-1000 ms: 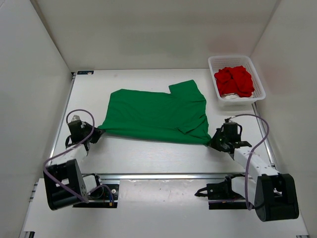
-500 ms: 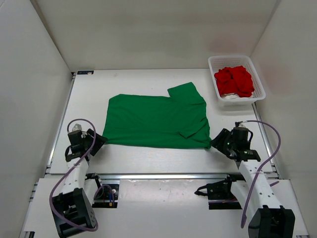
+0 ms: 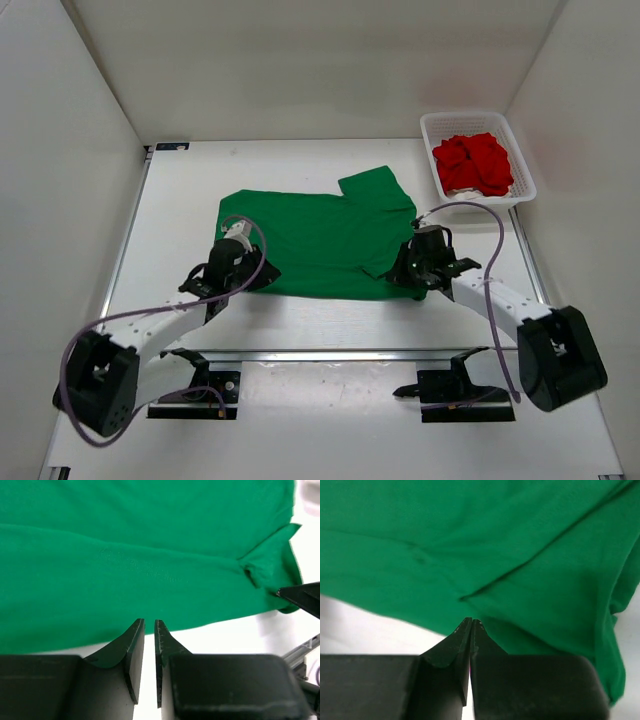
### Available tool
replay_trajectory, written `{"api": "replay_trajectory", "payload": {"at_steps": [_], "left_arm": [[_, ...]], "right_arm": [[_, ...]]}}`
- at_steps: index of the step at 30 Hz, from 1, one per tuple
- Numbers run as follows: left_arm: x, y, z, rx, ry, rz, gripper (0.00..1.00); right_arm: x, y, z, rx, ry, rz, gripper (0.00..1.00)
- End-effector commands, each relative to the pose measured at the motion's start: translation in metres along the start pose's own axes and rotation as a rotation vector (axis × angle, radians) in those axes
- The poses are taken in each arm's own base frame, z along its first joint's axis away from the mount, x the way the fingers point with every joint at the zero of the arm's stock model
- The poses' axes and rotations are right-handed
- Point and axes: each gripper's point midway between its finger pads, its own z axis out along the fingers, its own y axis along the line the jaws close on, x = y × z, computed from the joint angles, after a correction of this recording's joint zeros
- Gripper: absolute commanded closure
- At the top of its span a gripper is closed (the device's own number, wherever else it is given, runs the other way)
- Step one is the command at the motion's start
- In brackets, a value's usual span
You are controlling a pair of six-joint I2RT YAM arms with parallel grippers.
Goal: Fold and stack the t-shirts
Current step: Fold the flattened tshirt in 1/3 of the way
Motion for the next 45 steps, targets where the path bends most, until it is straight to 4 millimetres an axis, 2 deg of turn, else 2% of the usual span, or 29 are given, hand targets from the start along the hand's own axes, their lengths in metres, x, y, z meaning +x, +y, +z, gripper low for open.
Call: {"api": "replay_trajectory", "payload": {"at_steps": [1,5,8,11,14,22,23,24,26,31,34,36,38,40,43,45], "left_arm": [[-0.007,-0.018,0.018,0.057,-0.015,-0.015,0.76],[0.000,-0.024,0.026,0.084,-0.001,-0.008,0.75],[0.005,-0.018,0.032,0.077,0.008,-0.009,0.75],[0.012,0.003,0.036,0.035,0.031,-0.020,0.75],[0.010,0.016,0.033,0.018,0.020,-0.051,0.75],[0.015,0.032,0.025,-0.010,0.007,-0.066,0.74],[0.016,0.027,0.025,0.009,0.014,-0.060,0.74],[0.020,0.032,0.025,-0.004,0.024,-0.065,0.74],[0.017,0.029,0.025,0.002,0.023,-0.066,0.74],[0.010,0.027,0.017,-0.008,0.014,-0.042,0.74],[0.003,0.024,0.013,-0.002,0.001,-0.040,0.74],[-0.001,0.018,0.011,0.011,-0.017,-0.037,0.74],[-0.002,0.010,0.010,0.027,-0.023,-0.039,0.73],[0.001,0.002,0.013,0.041,-0.019,-0.029,0.74],[0.013,-0.019,0.023,0.080,0.031,0.002,0.74],[0.020,-0.028,0.030,0.090,0.067,0.028,0.74]], "right_arm": [[-0.024,0.007,0.013,-0.039,-0.069,-0.025,1.00],[-0.023,-0.004,0.019,-0.028,-0.061,-0.006,1.00],[-0.020,-0.014,0.026,-0.016,-0.045,0.006,0.99],[-0.023,-0.021,0.031,-0.001,-0.036,0.012,0.99],[-0.022,-0.027,0.035,0.019,-0.021,0.019,1.00],[-0.029,-0.019,0.043,-0.009,-0.013,0.025,1.00],[-0.038,-0.012,0.046,-0.025,-0.034,0.018,1.00],[-0.049,-0.006,0.048,-0.033,-0.055,0.015,1.00],[-0.059,-0.001,0.054,-0.027,-0.063,0.002,1.00],[-0.114,0.021,0.066,-0.092,-0.137,0.023,1.00],[-0.133,0.037,0.069,-0.140,-0.128,0.014,1.00],[-0.136,0.042,0.062,-0.138,-0.142,-0.003,1.00],[-0.129,0.044,0.049,-0.128,-0.166,-0.019,1.00],[-0.112,0.038,0.034,-0.125,-0.184,-0.022,1.00],[-0.081,0.027,0.030,-0.091,-0.142,-0.024,1.00],[-0.068,0.024,0.029,-0.087,-0.124,-0.038,1.00]]}}
